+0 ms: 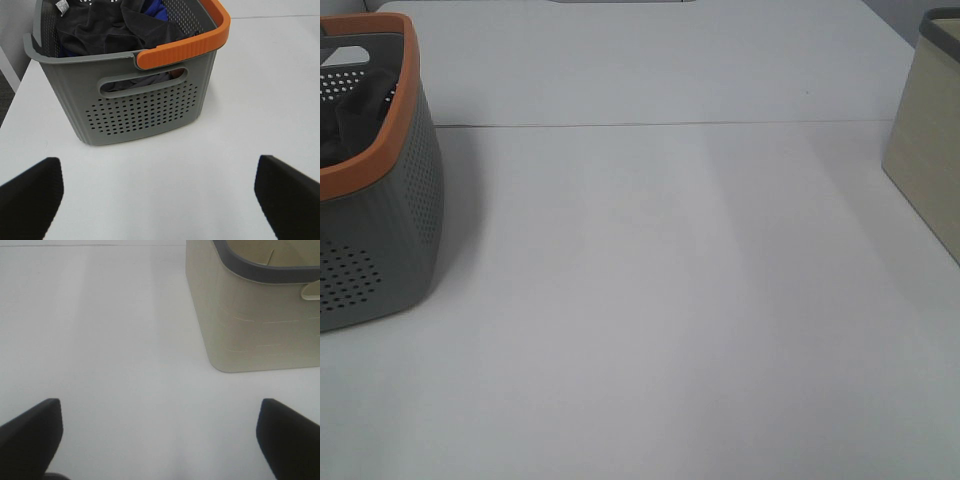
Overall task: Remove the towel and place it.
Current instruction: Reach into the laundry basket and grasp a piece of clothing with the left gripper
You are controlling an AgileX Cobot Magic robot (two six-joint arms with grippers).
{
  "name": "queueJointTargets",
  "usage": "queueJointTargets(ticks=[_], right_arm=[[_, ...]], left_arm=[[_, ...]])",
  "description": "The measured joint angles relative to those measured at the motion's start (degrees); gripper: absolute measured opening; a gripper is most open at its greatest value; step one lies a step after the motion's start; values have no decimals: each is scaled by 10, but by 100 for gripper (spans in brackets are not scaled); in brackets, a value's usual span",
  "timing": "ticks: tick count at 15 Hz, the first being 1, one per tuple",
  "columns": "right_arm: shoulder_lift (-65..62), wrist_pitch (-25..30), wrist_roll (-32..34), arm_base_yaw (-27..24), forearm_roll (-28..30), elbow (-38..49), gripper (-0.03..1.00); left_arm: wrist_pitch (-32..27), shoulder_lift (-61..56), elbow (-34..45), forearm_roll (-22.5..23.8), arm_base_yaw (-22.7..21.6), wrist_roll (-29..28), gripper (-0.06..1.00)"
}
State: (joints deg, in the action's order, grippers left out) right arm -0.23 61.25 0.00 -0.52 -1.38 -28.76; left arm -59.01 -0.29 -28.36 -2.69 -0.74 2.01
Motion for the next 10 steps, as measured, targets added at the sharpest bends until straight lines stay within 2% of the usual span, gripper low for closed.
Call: queueJointTargets(ticks=[10], right_arm=[[0,0,0,0,0,0,95]], left_arm=[[0,0,0,2,0,0,98]])
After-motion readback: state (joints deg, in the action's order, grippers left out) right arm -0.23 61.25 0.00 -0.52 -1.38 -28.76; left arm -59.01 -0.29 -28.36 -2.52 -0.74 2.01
